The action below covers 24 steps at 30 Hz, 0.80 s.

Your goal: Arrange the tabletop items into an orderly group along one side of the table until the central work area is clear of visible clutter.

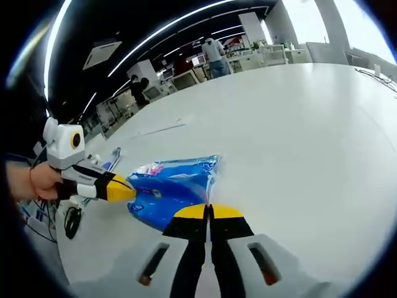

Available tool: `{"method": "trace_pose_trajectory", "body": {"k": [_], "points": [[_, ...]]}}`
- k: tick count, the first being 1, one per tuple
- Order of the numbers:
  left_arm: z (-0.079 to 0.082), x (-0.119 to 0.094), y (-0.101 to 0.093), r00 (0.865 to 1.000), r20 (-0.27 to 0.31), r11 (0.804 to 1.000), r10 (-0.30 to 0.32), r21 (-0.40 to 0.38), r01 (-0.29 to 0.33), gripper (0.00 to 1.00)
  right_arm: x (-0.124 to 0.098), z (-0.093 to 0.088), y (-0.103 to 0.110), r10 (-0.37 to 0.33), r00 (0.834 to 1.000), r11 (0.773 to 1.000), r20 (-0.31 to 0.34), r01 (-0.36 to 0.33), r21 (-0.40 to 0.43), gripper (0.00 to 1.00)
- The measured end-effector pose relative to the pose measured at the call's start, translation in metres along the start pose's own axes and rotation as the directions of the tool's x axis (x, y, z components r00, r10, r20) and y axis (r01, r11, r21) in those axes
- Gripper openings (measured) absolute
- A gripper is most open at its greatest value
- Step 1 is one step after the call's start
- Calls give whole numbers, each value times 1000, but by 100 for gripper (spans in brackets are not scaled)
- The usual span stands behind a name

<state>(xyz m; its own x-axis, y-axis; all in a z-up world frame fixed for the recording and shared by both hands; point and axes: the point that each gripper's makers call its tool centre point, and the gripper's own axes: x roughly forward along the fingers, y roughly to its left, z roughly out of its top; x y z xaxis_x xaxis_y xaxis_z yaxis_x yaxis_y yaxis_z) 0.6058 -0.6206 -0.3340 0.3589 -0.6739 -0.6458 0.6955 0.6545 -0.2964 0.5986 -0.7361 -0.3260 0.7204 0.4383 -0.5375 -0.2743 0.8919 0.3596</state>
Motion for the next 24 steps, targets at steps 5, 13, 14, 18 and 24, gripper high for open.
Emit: {"method": "trace_pose_trajectory", "body": {"k": [5, 13, 14, 18, 24], "points": [[2, 0, 1, 1000, 3, 1000, -2, 13, 2, 0, 1, 3, -1, 1, 1000, 1000, 7, -1, 22, 0], [3, 1, 0, 1000, 9, 1000, -12, 16, 12, 2, 2, 1, -2, -8, 1000, 1000, 1, 8, 21, 1], [4, 1, 0, 1000, 10, 1000, -14, 14, 13, 3, 2, 1, -2, -8, 1000, 1000, 1, 8, 19, 2], [3, 1, -1, 1000, 7, 1000, -19, 17, 19, 6, 3, 1, -2, -12, 1000, 1000, 1, 12, 17, 4], [3, 0, 0, 1000, 9, 1000, -18, 17, 17, 11, 2, 2, -2, -16, 1000, 1000, 3, 16, 14, 6]]}}
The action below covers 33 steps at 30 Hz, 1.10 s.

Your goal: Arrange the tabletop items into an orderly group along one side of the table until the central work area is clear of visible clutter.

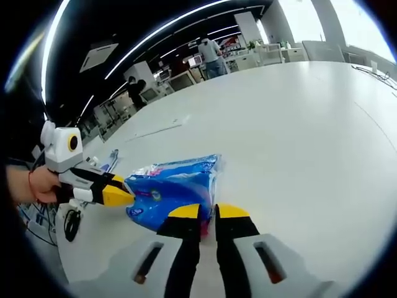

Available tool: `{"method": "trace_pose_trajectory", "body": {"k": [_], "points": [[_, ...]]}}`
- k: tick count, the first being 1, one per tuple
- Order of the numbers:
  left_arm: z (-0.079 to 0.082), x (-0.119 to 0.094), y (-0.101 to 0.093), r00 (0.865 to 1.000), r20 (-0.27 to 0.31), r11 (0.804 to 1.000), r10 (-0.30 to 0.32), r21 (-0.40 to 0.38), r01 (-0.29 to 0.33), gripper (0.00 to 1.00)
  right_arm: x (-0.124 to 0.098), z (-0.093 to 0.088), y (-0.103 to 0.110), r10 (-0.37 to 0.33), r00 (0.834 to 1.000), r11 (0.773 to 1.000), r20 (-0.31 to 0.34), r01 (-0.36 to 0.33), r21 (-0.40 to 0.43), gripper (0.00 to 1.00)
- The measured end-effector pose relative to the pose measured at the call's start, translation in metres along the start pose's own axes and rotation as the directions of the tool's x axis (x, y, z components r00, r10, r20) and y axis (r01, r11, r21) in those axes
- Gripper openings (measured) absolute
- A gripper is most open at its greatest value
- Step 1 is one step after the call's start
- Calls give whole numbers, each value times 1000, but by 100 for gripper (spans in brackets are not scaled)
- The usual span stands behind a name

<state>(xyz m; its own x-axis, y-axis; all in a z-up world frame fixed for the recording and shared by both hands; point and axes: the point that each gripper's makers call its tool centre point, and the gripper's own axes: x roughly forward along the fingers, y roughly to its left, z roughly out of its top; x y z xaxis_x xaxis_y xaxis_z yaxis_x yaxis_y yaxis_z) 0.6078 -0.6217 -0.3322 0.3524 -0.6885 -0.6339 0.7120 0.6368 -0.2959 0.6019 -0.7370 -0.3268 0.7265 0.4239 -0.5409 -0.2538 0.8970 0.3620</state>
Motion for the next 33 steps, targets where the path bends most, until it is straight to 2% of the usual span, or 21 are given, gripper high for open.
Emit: {"method": "trace_pose_trajectory", "body": {"k": [20, 33], "points": [[3, -8, -7, 1000, 23, 1000, -3, 2, 3, 23, -8, -2, 0, -13, 1000, 1000, 11, 13, 12, 19], [11, -20, -4, 999, 38, 1000, 6, -5, -6, 37, -11, 5, 5, -13, 1000, 1000, 15, 13, 10, 24]]}}
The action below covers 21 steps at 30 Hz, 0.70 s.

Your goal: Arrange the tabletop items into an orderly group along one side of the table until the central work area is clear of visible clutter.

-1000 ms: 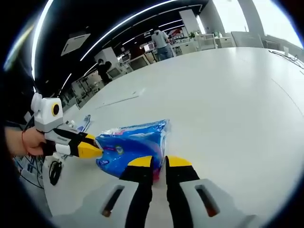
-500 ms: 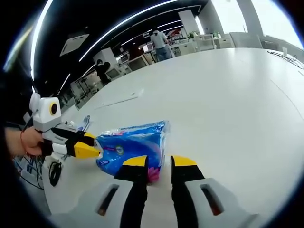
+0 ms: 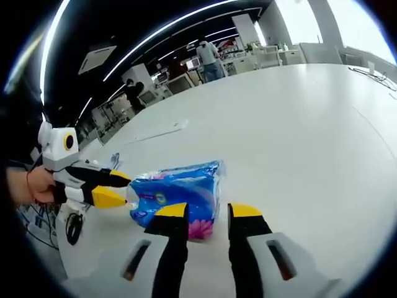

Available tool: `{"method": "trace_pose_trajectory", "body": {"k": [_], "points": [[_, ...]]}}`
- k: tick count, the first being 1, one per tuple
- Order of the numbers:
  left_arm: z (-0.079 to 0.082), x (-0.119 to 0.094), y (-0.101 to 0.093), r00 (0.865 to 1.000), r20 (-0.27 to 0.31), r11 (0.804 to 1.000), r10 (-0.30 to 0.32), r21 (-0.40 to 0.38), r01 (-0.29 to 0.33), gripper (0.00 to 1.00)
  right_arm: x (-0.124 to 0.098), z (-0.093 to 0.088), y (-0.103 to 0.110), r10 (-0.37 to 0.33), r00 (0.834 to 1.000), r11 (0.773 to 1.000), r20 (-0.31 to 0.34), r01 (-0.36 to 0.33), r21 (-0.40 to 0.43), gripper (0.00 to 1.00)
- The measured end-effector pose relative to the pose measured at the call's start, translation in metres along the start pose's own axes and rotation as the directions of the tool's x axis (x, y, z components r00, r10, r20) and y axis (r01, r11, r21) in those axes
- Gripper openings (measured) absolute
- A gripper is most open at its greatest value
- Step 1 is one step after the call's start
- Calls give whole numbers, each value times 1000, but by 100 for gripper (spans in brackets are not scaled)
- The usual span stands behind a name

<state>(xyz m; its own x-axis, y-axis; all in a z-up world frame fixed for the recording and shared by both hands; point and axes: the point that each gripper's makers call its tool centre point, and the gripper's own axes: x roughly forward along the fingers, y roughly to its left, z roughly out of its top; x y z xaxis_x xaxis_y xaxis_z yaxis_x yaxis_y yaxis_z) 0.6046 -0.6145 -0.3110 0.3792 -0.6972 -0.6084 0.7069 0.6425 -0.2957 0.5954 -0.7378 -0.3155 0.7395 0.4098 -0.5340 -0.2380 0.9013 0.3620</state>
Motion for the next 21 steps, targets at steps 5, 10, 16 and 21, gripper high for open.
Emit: {"method": "trace_pose_trajectory", "body": {"k": [5, 10, 16, 21], "points": [[2, -3, 1, 1000, 1, 1000, 2, 3, -2, 41, -3, 4, 2, -3, 1000, 1000, -1, 3, -8, 26], [5, -7, 1, 1000, 5, 1000, 4, 3, -4, 45, -7, 8, 2, -6, 1000, 1000, 0, 6, -14, 28], [10, -13, 3, 1000, 15, 1000, 10, 6, -10, 48, -12, 12, 5, -6, 1000, 1000, 3, 6, -17, 32], [13, -19, 4, 1000, 22, 1000, 18, 8, -18, 51, -13, 13, 10, 0, 1000, 1000, -1, 0, -30, 37]]}}
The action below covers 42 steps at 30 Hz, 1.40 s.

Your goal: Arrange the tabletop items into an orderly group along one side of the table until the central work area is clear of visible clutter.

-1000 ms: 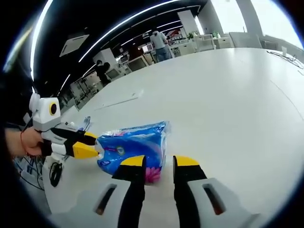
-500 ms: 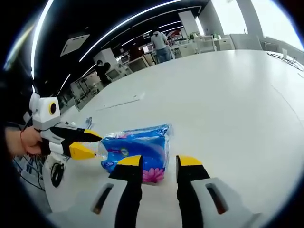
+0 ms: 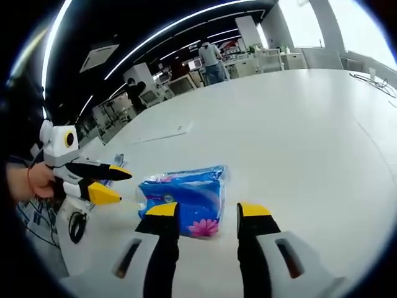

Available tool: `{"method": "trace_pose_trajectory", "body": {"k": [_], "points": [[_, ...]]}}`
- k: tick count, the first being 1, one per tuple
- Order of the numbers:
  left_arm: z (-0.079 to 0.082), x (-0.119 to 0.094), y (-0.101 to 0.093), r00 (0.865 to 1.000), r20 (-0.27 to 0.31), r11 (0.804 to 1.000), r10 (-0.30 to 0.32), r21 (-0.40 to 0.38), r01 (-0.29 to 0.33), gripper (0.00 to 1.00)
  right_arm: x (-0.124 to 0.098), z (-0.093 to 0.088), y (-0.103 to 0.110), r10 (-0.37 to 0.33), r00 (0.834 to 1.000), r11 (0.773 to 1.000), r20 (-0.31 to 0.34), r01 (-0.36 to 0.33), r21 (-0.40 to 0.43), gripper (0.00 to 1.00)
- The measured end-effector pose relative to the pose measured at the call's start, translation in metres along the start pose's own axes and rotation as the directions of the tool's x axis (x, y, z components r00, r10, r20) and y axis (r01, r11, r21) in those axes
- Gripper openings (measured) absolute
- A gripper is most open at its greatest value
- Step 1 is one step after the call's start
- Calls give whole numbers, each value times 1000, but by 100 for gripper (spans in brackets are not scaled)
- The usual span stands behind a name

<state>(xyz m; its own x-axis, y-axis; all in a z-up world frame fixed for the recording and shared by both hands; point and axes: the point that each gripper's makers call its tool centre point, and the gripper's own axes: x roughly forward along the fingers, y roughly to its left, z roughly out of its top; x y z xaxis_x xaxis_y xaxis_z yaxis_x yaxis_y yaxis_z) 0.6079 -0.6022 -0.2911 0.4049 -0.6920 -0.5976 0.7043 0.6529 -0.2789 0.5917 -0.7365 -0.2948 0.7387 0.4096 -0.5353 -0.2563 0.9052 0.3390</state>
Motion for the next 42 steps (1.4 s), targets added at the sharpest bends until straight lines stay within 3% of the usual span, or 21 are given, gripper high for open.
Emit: {"method": "trace_pose_trajectory", "body": {"k": [26, 42], "points": [[8, -45, 0, 998, 50, 999, 42, 13, -43, 60, -20, 18, 35, 43, 999, 998, 29, -41, -52, 47], [14, -92, -1, 991, 102, 996, 87, 11, -89, 62, -35, 28, 69, 91, 995, 992, 45, -87, -93, 48]]}}
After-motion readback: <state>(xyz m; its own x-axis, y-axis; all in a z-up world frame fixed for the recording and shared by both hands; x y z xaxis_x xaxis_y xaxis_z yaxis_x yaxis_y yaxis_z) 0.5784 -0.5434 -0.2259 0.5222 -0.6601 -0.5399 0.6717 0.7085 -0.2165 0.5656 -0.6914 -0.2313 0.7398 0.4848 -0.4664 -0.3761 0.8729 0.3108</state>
